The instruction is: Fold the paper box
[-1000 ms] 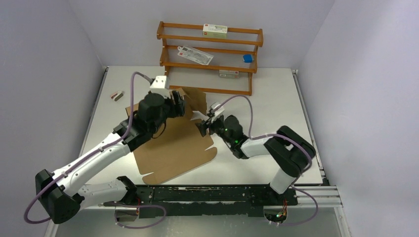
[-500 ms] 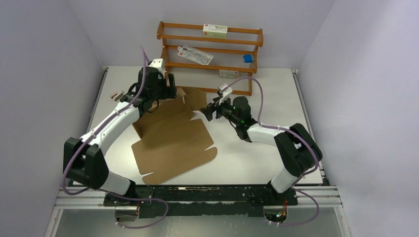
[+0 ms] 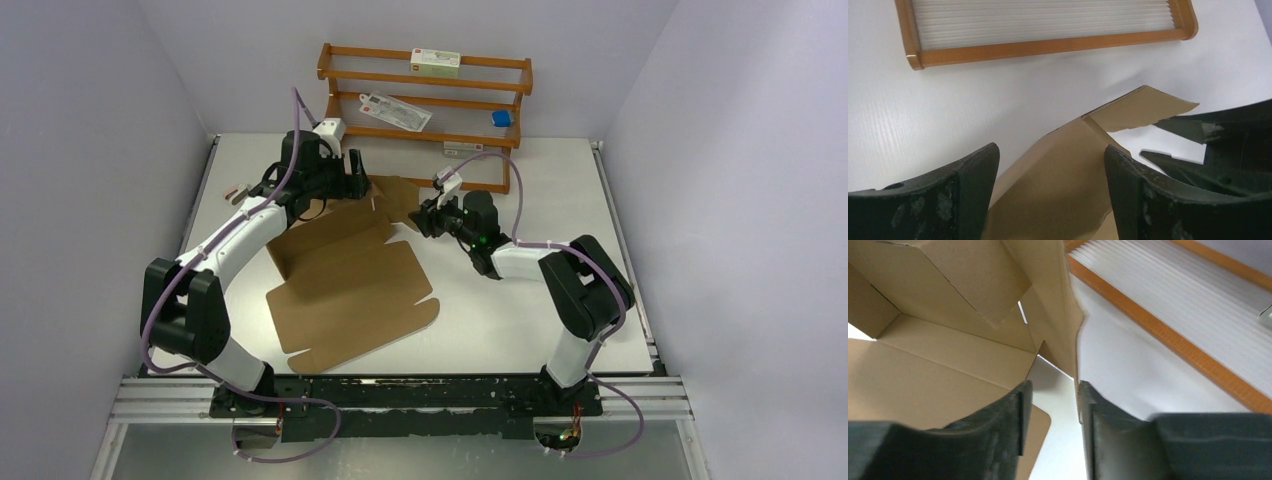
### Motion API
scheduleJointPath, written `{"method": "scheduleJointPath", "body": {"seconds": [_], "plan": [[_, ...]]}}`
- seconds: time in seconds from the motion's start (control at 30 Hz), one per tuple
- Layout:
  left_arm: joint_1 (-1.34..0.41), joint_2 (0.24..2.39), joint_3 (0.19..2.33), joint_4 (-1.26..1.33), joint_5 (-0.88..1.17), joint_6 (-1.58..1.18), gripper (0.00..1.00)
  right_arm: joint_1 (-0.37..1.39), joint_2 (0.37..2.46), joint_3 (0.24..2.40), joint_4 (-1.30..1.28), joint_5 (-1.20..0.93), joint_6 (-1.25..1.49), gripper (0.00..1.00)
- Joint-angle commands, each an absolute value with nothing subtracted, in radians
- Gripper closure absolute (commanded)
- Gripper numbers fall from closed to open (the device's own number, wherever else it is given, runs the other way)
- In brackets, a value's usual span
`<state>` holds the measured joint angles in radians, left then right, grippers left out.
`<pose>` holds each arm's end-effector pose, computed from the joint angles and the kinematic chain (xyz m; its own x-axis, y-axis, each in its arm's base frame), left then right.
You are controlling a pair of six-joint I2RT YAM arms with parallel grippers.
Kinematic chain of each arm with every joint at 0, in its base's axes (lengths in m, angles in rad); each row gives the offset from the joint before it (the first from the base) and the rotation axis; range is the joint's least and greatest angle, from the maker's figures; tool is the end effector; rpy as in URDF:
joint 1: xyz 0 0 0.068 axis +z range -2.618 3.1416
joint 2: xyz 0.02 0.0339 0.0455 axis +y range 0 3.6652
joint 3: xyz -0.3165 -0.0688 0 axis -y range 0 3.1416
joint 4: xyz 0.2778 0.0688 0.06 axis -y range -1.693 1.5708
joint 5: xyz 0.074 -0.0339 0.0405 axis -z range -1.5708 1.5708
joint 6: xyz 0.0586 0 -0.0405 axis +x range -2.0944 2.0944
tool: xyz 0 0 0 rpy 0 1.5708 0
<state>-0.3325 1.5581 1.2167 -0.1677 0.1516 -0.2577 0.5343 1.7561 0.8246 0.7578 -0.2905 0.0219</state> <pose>0.3875 -0.1432 0.3292 -0.5595 -0.0733 -0.8256 0.3151 0.9025 -0.2937 0.3533 0.2285 0.2149 -0.1647 -0.0731 -0.9836 -0.7273 0.6827 0.0711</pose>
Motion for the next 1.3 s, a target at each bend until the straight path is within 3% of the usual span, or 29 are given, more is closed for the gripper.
{"method": "scheduleJointPath", "body": {"seconds": [0.0,0.13,0.3,0.67,0.97,1.13,1.27], "plan": [[-0.333,1.556,1.234,-0.133,0.237,-0.257,0.21,0.536,1.735,0.803,0.788,-0.289,0.033,0.63],[-0.334,1.547,1.221,-0.124,0.253,-0.265,0.25,0.557,1.696,0.764,0.774,-0.262,0.039,0.84],[-0.343,1.563,1.213,-0.137,0.273,-0.268,0.35,0.600,1.636,0.717,0.756,-0.214,0.051,0.93],[-0.410,1.543,1.176,-0.158,0.205,-0.262,0.46,0.676,1.565,0.668,0.714,-0.037,0.051,1.00],[-0.509,1.513,1.123,-0.147,0.051,-0.287,0.53,0.817,1.502,0.637,0.653,0.257,0.166,1.00],[-0.572,1.491,1.100,-0.143,-0.047,-0.278,0.58,0.860,1.515,0.644,0.608,0.305,0.236,1.00],[-0.592,1.443,1.071,-0.134,-0.078,-0.280,0.57,0.862,1.509,0.623,0.624,0.290,0.245,0.99]]}}
